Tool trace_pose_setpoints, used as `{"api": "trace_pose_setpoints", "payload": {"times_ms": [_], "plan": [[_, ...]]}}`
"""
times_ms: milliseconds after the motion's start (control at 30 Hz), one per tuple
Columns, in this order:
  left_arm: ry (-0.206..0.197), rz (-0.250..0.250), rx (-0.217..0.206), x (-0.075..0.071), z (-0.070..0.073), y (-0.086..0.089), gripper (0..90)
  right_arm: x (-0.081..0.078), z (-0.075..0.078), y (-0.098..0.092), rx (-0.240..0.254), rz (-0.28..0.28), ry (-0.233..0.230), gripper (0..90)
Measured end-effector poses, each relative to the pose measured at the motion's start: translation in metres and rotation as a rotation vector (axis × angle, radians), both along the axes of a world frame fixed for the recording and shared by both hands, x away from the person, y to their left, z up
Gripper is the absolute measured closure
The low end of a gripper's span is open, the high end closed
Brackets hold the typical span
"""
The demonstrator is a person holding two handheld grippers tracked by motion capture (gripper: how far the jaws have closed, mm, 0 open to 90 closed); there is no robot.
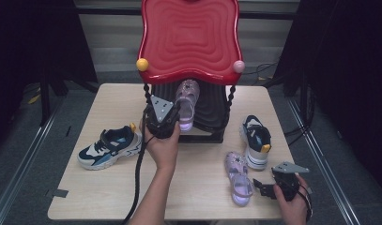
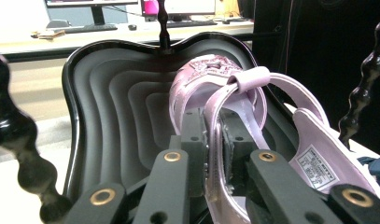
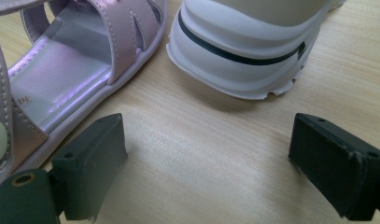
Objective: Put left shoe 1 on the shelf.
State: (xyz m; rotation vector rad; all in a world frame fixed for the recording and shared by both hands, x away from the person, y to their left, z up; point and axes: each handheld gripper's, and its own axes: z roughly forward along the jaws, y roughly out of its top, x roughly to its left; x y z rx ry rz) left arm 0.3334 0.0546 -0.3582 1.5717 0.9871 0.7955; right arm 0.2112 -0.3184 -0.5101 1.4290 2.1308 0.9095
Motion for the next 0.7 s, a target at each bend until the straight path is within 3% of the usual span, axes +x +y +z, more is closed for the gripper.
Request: {"api": "trace_pose_setpoints", "payload": {"times_ms": [700], "plan": [[-0.033, 0.05, 0.017, 0.016, -0.007, -0.014, 82.1, 0.0, 0.0, 0.0, 0.001, -0.001, 0.001, 10.4]]}}
